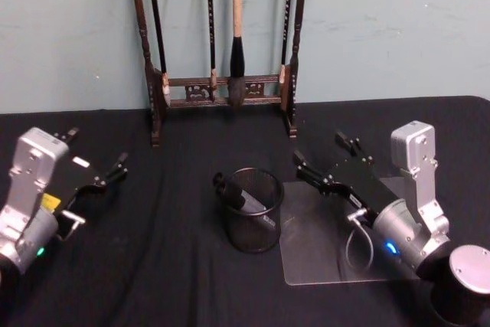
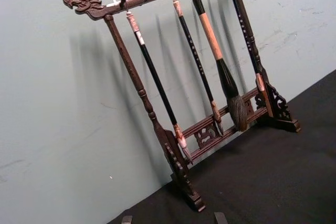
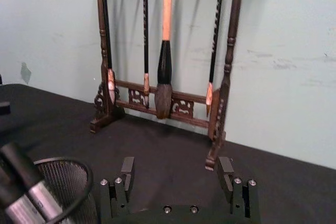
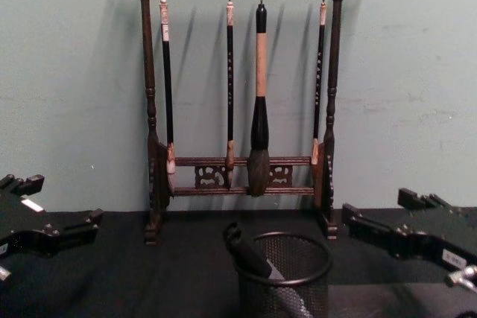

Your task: Pick up the water-based marker from the table and place it into the pen holder.

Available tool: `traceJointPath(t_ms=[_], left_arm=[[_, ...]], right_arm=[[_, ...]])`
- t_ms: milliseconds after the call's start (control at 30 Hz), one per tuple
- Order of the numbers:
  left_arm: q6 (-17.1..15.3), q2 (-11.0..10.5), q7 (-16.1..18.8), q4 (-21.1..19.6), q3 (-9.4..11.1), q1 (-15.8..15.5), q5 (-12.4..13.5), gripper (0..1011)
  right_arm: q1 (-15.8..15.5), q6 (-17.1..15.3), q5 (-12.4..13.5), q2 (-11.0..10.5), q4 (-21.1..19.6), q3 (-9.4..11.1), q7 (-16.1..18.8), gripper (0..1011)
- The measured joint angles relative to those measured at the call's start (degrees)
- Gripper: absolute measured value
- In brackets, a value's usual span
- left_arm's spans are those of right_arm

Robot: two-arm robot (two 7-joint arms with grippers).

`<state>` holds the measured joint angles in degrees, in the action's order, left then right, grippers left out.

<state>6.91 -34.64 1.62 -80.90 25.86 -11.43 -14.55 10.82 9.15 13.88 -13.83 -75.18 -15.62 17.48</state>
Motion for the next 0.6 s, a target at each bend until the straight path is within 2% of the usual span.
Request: traceJointPath(t_ms=[600], left_arm=[[0.0, 0.0, 0.0, 0.0, 0.0, 0.0, 0.0, 1009]], right_arm=[[-1.34, 0.02, -1.32, 0.86, 1.61, 1.16, 0.09, 1002]])
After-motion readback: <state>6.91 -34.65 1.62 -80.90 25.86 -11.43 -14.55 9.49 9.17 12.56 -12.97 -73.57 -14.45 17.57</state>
